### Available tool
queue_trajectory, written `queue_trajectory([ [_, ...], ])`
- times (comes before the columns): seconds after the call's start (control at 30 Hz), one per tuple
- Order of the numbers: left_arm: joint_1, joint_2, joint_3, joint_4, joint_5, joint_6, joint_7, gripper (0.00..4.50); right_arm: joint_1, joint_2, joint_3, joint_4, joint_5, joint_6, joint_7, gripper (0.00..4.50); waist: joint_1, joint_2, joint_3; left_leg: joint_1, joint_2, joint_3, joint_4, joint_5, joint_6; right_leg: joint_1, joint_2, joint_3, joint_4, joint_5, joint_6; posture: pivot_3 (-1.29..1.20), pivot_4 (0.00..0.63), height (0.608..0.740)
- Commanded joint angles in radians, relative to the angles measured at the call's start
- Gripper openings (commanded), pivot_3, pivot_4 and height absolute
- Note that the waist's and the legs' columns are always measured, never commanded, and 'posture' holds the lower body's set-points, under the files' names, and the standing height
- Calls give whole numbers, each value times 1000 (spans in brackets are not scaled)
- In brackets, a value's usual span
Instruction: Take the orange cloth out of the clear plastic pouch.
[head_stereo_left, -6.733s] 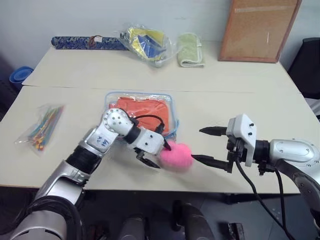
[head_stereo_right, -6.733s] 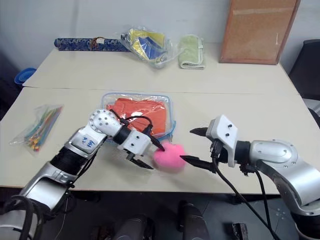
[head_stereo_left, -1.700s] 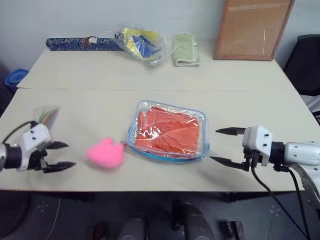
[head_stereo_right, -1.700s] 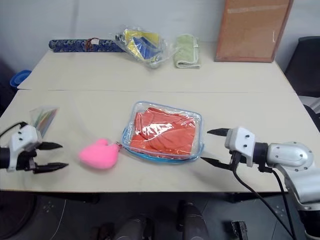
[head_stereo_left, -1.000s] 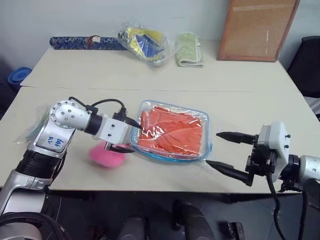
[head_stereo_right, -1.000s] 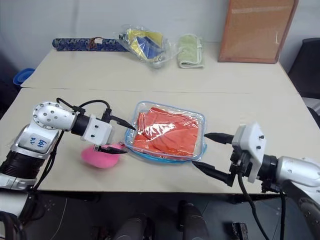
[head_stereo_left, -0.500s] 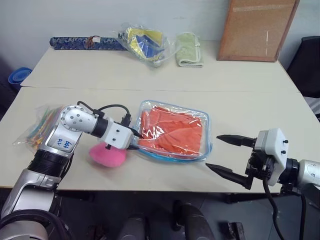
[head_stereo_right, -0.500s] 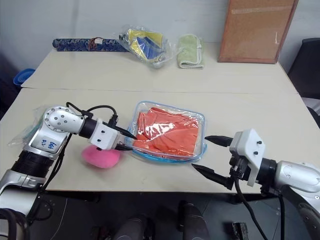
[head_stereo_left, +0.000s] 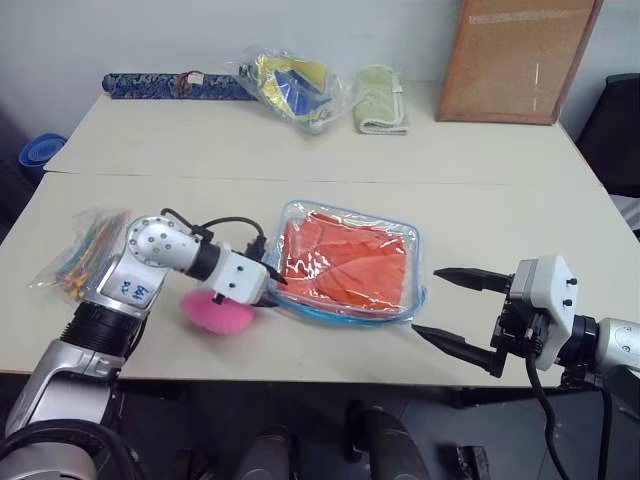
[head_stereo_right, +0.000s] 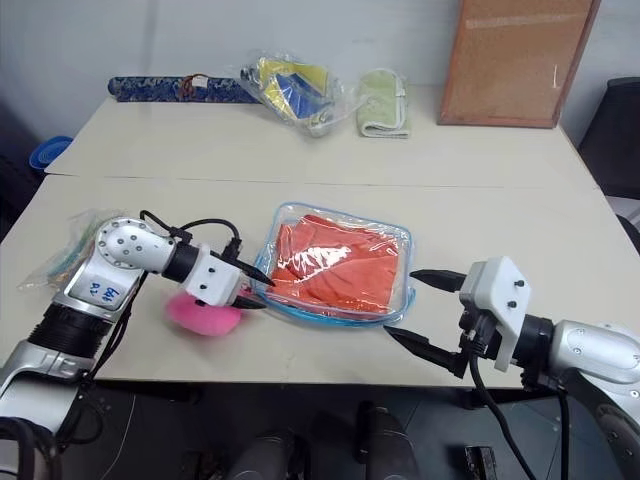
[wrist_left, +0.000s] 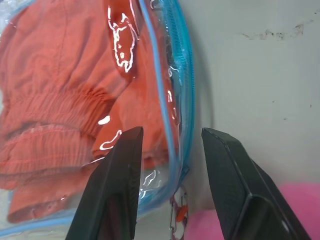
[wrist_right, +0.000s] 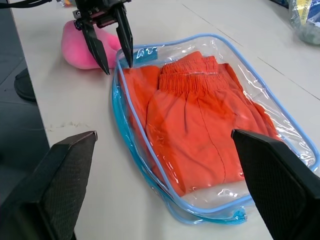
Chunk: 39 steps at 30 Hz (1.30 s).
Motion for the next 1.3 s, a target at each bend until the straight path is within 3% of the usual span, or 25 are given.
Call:
queue_trajectory([
  [0.03,-28,-2,14,-5,-24,10,-9,838,-3,-10,-27,-17,-1,-7,-4,4500,0,0,0,0,0,0,0,0,0,0,0,0,0,0,0,0,150,740],
  [0.13,-31,-2,18,-8,-39,24,-21,35,-1,-11,-29,-19,-2,-8,-3,4500,-1,0,0,0,0,0,0,0,0,0,0,0,0,0,0,0,150,740],
  [0.7,-36,-36,74,-134,-207,558,8,35,-38,-11,4,-22,-15,0,-5,4500,-1,0,0,0,0,-1,0,0,0,0,2,0,0,0,0,0,150,740],
  [0.93,-89,-187,99,-139,-237,795,205,35,-8,0,27,-69,-43,-1,-34,4500,4,0,0,-2,-2,-3,1,1,1,0,3,0,0,1,2,0,150,740],
  [1.07,-73,-256,95,-210,-252,884,285,0,9,36,112,-97,-106,-7,-104,3622,0,0,0,-2,-3,-3,1,1,2,1,1,0,0,1,2,0,150,740],
  [1.3,-20,-270,71,-303,-252,897,314,0,-143,101,304,32,-337,-20,-255,1206,-7,0,0,0,-1,-1,1,2,-1,0,-1,2,1,1,1,0,150,740],
])
